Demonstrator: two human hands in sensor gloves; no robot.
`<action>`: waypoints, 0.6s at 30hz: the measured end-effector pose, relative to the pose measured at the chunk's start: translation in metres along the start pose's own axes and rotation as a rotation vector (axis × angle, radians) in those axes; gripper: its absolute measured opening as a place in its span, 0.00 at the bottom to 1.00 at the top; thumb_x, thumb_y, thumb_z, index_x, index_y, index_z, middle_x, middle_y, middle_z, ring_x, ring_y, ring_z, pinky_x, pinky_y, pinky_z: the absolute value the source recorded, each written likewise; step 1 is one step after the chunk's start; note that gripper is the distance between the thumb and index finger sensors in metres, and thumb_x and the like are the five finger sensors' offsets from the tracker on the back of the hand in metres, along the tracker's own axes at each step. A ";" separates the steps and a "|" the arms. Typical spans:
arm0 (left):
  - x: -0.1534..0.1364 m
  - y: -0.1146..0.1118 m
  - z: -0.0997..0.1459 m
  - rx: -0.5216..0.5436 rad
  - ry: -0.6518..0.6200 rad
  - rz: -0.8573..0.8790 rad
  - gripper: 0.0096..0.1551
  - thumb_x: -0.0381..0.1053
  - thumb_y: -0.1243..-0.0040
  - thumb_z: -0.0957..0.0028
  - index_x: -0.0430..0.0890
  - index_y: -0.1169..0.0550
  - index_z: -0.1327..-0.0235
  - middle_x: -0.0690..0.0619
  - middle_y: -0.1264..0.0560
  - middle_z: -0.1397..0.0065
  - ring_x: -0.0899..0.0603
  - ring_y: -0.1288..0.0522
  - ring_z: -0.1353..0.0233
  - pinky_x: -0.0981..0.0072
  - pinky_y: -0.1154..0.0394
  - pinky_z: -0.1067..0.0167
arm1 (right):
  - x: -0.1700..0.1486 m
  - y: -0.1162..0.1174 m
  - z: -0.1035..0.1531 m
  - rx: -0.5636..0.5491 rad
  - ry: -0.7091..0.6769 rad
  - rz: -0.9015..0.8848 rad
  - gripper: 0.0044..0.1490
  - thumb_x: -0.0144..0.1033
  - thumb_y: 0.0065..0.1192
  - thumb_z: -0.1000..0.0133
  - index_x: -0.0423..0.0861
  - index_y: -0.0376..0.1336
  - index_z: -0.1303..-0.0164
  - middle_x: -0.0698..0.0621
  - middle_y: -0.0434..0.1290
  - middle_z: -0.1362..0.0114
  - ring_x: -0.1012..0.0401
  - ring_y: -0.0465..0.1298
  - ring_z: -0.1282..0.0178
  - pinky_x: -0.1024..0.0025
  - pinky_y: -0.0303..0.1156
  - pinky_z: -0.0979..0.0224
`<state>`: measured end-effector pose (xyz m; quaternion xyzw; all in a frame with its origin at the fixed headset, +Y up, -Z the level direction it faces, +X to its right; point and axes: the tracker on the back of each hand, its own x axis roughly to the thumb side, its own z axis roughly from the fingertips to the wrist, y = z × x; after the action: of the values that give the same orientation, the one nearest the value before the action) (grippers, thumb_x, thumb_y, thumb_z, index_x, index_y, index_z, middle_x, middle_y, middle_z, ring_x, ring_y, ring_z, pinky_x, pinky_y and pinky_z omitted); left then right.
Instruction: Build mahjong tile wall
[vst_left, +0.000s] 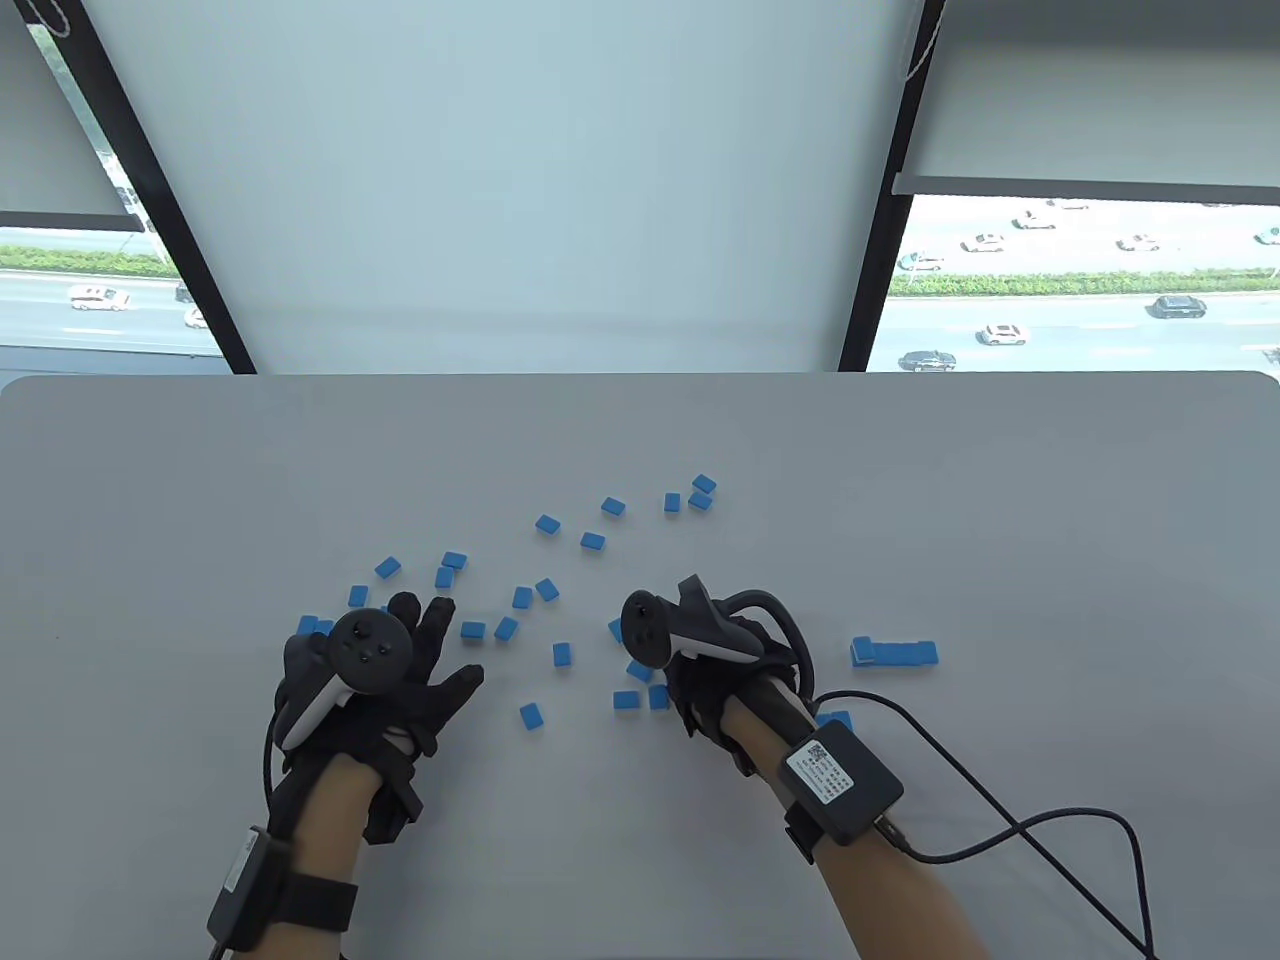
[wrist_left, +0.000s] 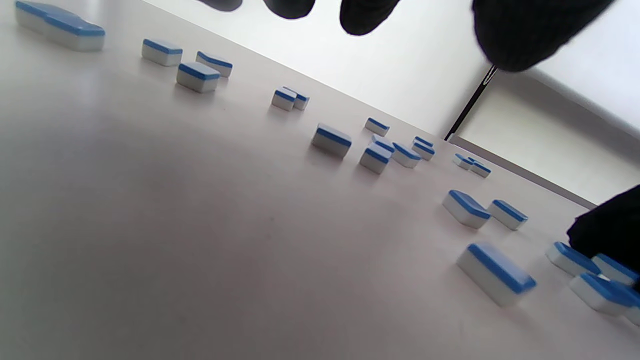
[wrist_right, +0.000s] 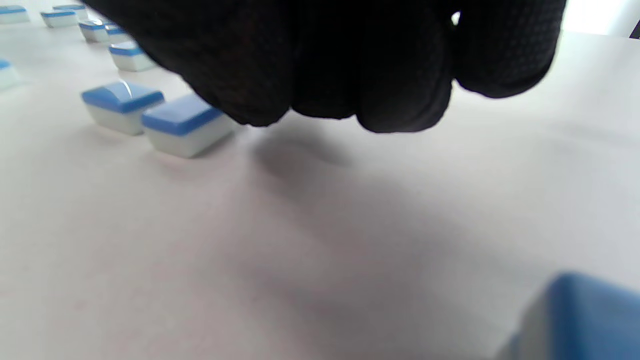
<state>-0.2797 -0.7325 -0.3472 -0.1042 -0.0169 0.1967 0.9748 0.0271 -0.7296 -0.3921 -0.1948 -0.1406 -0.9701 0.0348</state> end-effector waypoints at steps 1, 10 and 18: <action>0.000 0.000 0.000 0.000 0.001 0.002 0.51 0.74 0.47 0.55 0.59 0.45 0.18 0.49 0.52 0.13 0.28 0.54 0.18 0.23 0.60 0.33 | -0.002 -0.004 0.003 -0.018 0.002 -0.004 0.37 0.38 0.74 0.51 0.45 0.62 0.32 0.51 0.77 0.44 0.52 0.80 0.52 0.50 0.75 0.42; -0.001 0.002 0.000 0.009 -0.001 0.004 0.51 0.74 0.47 0.55 0.58 0.45 0.18 0.49 0.52 0.13 0.28 0.54 0.18 0.23 0.60 0.33 | -0.055 -0.051 0.054 -0.260 0.042 -0.046 0.37 0.39 0.73 0.51 0.46 0.61 0.31 0.51 0.76 0.44 0.53 0.79 0.53 0.51 0.75 0.42; -0.001 0.002 0.000 0.015 -0.002 -0.003 0.51 0.74 0.47 0.55 0.58 0.45 0.18 0.49 0.52 0.13 0.28 0.54 0.18 0.23 0.60 0.33 | -0.119 -0.059 0.099 -0.401 0.152 -0.050 0.37 0.40 0.73 0.52 0.49 0.62 0.32 0.52 0.76 0.45 0.53 0.79 0.53 0.51 0.75 0.43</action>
<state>-0.2815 -0.7312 -0.3473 -0.0964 -0.0167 0.1955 0.9758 0.1661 -0.6433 -0.3663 -0.1206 0.0534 -0.9911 -0.0183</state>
